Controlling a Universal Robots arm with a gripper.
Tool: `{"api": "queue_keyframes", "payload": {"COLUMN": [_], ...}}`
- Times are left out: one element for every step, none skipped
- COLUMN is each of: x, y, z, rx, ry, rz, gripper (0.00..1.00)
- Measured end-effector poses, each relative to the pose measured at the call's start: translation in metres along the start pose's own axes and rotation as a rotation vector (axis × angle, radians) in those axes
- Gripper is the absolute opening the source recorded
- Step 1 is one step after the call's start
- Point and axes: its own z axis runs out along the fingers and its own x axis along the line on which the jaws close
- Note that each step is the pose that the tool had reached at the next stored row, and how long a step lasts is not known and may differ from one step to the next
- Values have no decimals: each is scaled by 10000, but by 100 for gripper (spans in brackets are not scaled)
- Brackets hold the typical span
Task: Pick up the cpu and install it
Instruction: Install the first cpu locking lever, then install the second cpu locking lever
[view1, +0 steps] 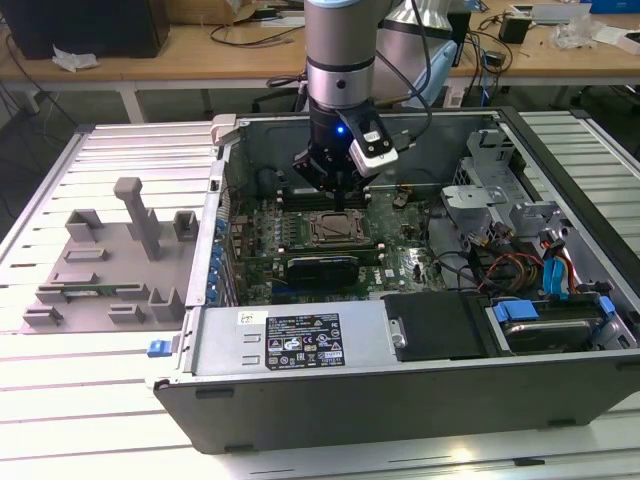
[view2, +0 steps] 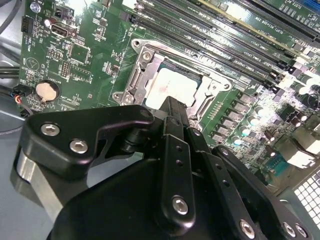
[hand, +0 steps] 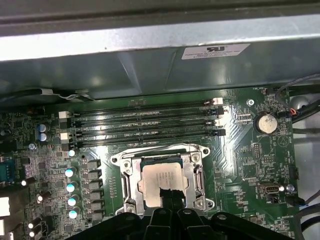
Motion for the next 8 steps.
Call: {"api": "queue_keyframes", "payload": {"x": [0,0,0,0,0,0,0,0], "y": [0,0,0,0,0,0,0,-1], "z": [0,-4,-10,-11,-12,-12,-13,-13], "rx": [0,0,-1,0,0,0,0,1], "ry": [0,0,0,0,0,1,0,1], "rz": [0,0,0,0,0,0,0,0], "gripper": [11,11,11,11,11,11,11,11]}}
